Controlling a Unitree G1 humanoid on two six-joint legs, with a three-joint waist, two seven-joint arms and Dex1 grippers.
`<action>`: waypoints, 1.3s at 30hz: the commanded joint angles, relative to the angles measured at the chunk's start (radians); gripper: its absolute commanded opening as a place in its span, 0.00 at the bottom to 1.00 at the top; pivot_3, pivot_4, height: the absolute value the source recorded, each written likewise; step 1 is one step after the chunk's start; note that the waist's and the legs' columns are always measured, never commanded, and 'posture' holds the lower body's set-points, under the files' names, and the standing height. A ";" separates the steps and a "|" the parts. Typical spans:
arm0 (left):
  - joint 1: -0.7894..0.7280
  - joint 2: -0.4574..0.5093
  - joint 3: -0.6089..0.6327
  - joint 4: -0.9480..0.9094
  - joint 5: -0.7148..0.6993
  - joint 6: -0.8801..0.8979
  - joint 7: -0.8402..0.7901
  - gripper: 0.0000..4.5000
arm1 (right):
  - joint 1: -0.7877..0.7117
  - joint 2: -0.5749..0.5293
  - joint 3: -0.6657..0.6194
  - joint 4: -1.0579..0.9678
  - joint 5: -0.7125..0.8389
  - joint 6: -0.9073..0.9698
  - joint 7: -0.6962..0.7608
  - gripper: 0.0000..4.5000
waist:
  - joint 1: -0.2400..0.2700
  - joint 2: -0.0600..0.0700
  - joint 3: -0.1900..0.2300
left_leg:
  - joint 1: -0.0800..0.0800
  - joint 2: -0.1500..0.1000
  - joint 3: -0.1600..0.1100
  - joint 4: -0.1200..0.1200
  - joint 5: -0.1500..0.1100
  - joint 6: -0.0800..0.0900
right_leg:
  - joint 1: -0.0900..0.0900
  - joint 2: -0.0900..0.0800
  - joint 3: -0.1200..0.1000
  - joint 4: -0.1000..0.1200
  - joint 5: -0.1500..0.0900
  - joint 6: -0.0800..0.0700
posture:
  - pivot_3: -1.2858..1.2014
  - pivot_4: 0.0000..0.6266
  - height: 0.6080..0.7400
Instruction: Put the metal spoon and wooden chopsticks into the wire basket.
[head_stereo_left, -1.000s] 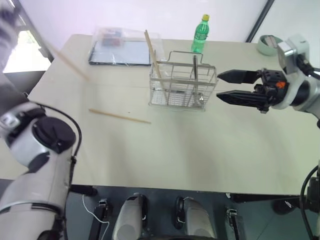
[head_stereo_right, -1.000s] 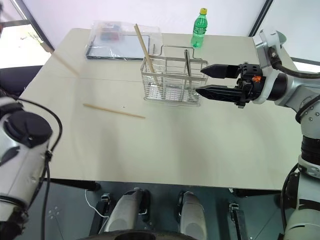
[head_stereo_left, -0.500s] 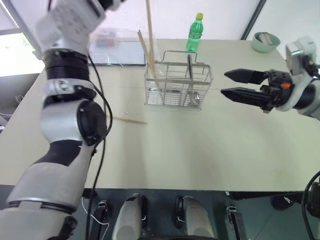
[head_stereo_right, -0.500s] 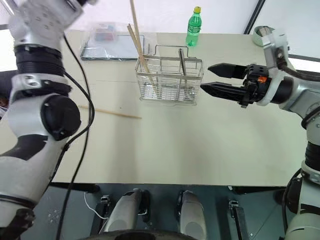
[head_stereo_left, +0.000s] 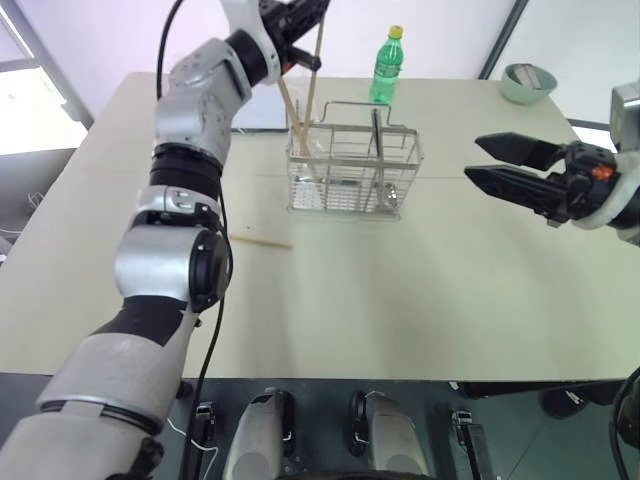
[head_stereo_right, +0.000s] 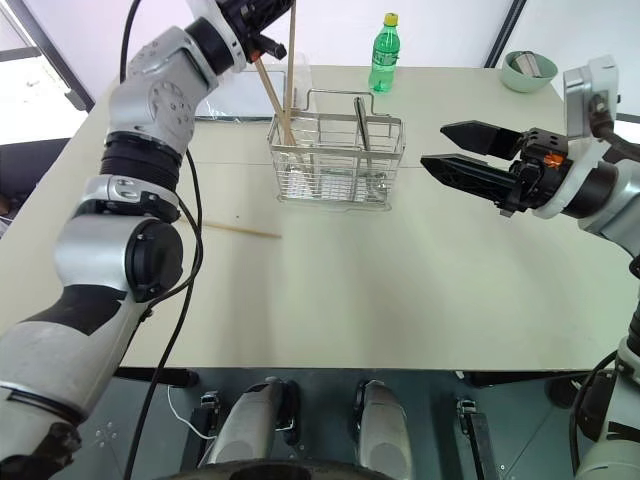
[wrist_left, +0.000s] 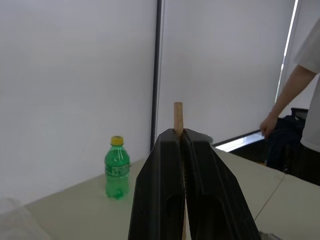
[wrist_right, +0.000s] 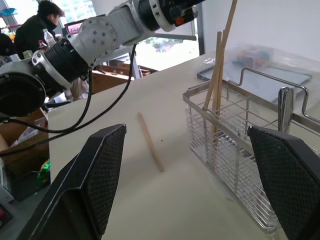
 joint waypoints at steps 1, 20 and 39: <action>0.028 -0.016 0.001 -0.040 -0.007 -0.013 0.018 0.00 | -0.031 -0.016 -0.010 0.000 0.007 -0.022 -0.004 0.89 | 0.000 0.000 0.000 | 0.000 0.000 0.000 0.000 0.000 0.000 | 0.000 0.000 0.000 0.000 0.000 0.000 | 0.52 0.24 0.75; 0.105 0.071 0.056 -0.525 -0.143 0.457 0.179 0.99 | -0.082 0.001 0.112 0.076 -0.075 -0.104 0.072 0.89 | -0.002 0.000 0.000 | 0.000 0.000 0.000 0.000 0.000 0.000 | 0.000 0.000 0.000 0.001 0.000 0.000 | 0.52 0.24 0.75; 0.195 -0.267 0.692 -1.204 0.335 1.465 1.240 0.99 | -0.125 0.033 0.210 0.135 -0.143 -0.169 0.158 0.89 | 0.002 -0.001 0.000 | 0.006 -0.001 -0.002 0.000 0.003 -0.005 | 0.006 0.001 0.001 0.001 0.000 0.001 | 0.52 0.24 0.75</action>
